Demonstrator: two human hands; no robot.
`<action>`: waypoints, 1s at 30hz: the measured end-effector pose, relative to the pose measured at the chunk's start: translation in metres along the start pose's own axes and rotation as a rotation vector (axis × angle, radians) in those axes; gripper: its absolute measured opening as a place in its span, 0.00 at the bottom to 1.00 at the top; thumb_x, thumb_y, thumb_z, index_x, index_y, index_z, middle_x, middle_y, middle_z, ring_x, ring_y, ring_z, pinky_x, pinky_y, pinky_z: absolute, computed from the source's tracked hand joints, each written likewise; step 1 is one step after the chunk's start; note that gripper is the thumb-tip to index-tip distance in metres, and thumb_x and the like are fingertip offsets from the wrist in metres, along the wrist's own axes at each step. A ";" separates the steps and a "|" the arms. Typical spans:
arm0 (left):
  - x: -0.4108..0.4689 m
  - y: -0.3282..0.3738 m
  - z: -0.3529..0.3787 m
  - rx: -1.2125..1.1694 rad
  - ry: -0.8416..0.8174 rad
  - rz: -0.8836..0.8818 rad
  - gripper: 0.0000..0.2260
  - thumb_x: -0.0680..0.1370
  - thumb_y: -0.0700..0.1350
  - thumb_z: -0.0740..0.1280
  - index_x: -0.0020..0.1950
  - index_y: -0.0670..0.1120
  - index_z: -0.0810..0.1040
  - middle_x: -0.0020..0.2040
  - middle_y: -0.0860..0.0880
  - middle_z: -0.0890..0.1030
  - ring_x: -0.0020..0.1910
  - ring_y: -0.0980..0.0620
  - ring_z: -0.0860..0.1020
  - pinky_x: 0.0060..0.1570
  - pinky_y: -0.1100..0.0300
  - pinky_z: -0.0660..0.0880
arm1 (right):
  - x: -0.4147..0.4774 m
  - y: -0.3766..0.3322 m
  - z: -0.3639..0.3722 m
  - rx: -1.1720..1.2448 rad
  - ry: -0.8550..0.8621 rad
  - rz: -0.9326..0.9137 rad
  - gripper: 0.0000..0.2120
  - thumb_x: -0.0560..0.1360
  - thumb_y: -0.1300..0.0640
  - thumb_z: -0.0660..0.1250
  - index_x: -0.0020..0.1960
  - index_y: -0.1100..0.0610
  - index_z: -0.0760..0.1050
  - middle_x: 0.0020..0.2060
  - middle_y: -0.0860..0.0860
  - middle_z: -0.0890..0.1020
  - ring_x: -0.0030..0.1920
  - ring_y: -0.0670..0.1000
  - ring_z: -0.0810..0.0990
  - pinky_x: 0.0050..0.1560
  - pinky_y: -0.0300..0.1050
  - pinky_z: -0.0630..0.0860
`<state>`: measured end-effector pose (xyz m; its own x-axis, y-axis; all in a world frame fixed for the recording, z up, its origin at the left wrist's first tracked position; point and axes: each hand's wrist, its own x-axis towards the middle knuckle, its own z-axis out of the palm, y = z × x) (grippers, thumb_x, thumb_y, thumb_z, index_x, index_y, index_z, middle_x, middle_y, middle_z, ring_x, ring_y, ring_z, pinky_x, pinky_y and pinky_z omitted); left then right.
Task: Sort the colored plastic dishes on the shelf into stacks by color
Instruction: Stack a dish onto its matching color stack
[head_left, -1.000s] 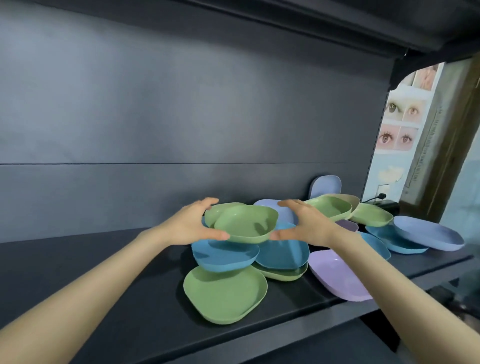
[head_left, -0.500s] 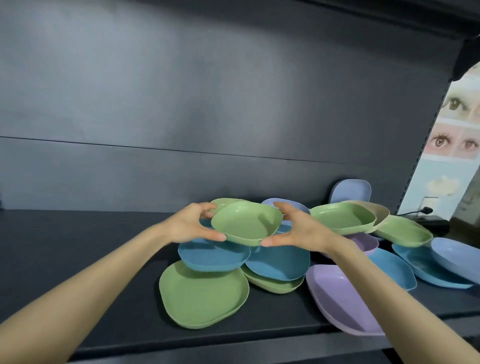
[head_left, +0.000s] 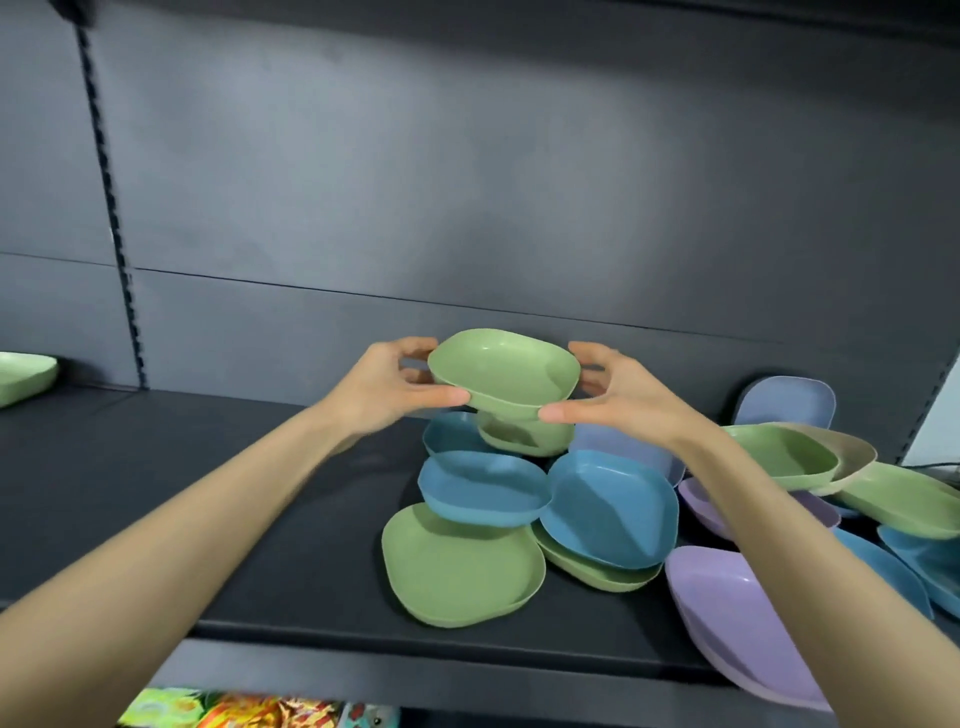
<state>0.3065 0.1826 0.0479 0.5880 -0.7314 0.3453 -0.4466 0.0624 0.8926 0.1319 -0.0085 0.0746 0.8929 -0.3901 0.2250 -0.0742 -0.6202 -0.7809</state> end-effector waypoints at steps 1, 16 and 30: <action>-0.002 0.003 -0.003 -0.008 0.019 0.003 0.27 0.67 0.39 0.77 0.64 0.46 0.72 0.55 0.51 0.81 0.45 0.65 0.81 0.43 0.75 0.75 | 0.004 -0.003 0.001 0.005 0.002 -0.009 0.40 0.65 0.61 0.77 0.72 0.57 0.62 0.51 0.35 0.75 0.51 0.32 0.78 0.52 0.28 0.74; -0.045 -0.017 -0.128 -0.049 0.253 0.014 0.25 0.68 0.37 0.76 0.62 0.42 0.72 0.57 0.47 0.80 0.49 0.59 0.81 0.46 0.71 0.76 | 0.059 -0.080 0.105 0.011 -0.077 -0.126 0.55 0.52 0.41 0.80 0.74 0.53 0.62 0.68 0.42 0.72 0.70 0.42 0.67 0.71 0.50 0.66; -0.154 -0.100 -0.391 0.032 0.337 -0.096 0.23 0.68 0.37 0.77 0.60 0.45 0.73 0.57 0.49 0.80 0.44 0.62 0.83 0.42 0.73 0.75 | 0.130 -0.201 0.367 0.116 -0.216 -0.162 0.39 0.62 0.54 0.80 0.69 0.51 0.68 0.61 0.39 0.76 0.64 0.36 0.71 0.69 0.44 0.67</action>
<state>0.5248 0.5542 0.0187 0.8154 -0.4676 0.3414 -0.3961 -0.0205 0.9180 0.4254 0.3152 0.0464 0.9638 -0.1304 0.2326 0.1173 -0.5759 -0.8090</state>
